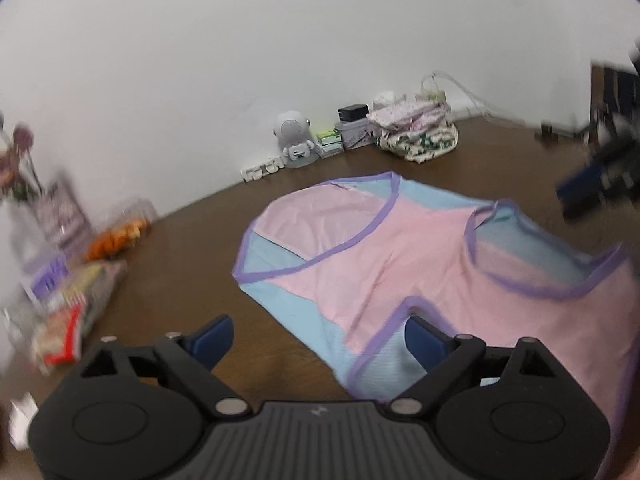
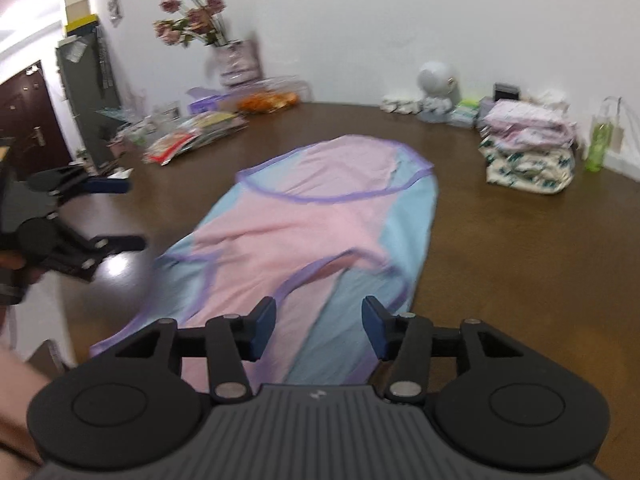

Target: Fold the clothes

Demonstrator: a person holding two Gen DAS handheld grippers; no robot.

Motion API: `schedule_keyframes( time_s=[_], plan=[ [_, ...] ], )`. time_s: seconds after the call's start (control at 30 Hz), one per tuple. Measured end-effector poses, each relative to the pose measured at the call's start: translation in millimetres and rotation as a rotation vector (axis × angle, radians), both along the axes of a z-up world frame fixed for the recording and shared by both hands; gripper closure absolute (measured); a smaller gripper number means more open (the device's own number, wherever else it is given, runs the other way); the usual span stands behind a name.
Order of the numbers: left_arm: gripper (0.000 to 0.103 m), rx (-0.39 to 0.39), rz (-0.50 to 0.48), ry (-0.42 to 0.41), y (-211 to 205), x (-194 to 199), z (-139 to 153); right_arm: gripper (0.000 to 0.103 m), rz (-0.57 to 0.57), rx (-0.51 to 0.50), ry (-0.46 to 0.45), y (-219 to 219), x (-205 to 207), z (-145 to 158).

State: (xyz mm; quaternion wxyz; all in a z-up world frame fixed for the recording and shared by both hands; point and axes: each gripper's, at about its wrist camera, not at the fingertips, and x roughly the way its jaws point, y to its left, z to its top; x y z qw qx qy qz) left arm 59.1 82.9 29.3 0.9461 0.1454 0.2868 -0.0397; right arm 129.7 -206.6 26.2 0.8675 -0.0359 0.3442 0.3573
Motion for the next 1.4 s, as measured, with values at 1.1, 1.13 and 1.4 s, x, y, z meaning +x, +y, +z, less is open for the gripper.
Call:
schedule_keyframes(
  time_s=[1.1,1.13,1.4],
  plan=[
    [0.0,-0.485,0.18,0.031,49,-62,-8,0.0,0.08,0.048,-0.015,51,-91,2],
    [0.0,-0.496,0.179,0.029,51,-65,-8,0.0,0.09,0.045,-0.008,58,-95,0],
    [0.0,-0.529,0.167,0.027,64,-86,-14,0.0,0.054,0.036,0.006,89,-121,-15]
  ],
)
